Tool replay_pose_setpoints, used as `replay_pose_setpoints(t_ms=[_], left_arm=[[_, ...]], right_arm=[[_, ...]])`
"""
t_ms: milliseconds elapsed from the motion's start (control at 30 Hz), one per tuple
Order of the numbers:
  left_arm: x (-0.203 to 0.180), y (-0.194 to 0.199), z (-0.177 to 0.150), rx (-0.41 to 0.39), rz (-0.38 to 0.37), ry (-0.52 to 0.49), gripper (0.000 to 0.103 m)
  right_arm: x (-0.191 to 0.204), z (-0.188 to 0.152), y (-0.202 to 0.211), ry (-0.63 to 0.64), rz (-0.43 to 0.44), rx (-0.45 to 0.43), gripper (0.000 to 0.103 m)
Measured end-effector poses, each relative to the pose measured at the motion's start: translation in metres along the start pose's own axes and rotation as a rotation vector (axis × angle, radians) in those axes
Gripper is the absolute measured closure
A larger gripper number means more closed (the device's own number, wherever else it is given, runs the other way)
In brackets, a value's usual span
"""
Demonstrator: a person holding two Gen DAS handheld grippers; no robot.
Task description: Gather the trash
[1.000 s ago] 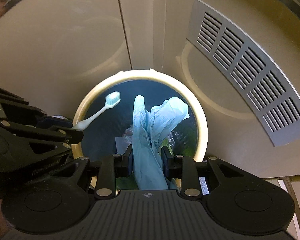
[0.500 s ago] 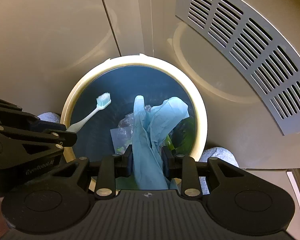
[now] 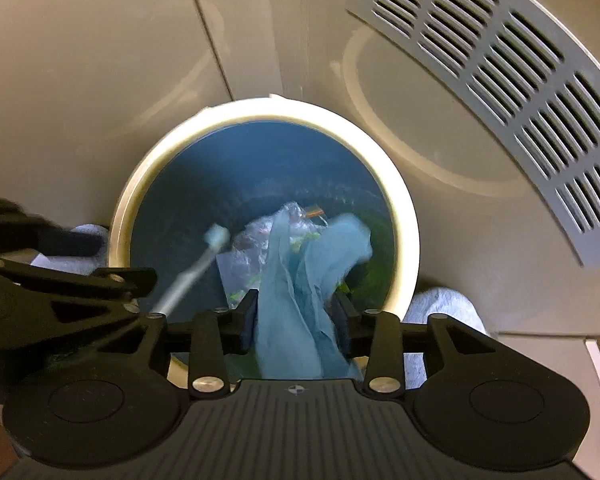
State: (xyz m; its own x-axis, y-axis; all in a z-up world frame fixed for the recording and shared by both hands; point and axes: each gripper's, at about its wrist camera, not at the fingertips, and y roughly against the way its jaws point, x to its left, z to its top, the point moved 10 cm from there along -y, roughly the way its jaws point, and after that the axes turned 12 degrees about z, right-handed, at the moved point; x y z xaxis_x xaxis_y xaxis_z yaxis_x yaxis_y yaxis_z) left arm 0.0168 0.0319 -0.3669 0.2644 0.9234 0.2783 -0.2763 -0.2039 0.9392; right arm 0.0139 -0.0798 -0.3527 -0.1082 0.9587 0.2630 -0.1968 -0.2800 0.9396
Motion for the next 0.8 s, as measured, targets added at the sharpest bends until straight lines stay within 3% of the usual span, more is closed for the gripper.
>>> replay_pose_setpoints(t_ms=[33,67,133,200,400,500,633,800], left_arm=[[0.003,0.000,0.001,-0.004,0.017,0.009,0.015],[0.006,0.001,0.001,-0.010,0.016,0.022,0.013],[0.008,0.003,0.000,-0.002,-0.031,0.053,0.012],[0.012,0.005,-0.004,0.025,-0.077,0.098,0.006],[0.028,0.031,-0.010,-0.013,-0.103,0.175,0.000],[0.044,0.058,-0.013,-0.100,-0.063,0.226,0.000],[0.059,0.096,-0.014,-0.252,0.013,0.220,0.000],[0.057,0.118,-0.024,-0.307,0.109,0.141,0.000]], right_arm=[[-0.005,-0.001,-0.001,-0.031,0.002,0.005,0.059],[-0.009,-0.002,0.000,-0.064,0.010,0.003,0.057],[-0.016,-0.002,0.006,-0.114,0.020,-0.027,0.041],[-0.019,-0.001,0.015,-0.135,0.018,-0.065,0.033],[-0.016,-0.005,0.051,-0.145,0.053,-0.133,0.018],[-0.003,-0.006,0.079,-0.110,0.074,-0.196,0.013],[0.018,-0.008,0.116,0.022,0.048,-0.319,0.006],[0.040,-0.013,0.129,0.153,0.015,-0.353,0.002]])
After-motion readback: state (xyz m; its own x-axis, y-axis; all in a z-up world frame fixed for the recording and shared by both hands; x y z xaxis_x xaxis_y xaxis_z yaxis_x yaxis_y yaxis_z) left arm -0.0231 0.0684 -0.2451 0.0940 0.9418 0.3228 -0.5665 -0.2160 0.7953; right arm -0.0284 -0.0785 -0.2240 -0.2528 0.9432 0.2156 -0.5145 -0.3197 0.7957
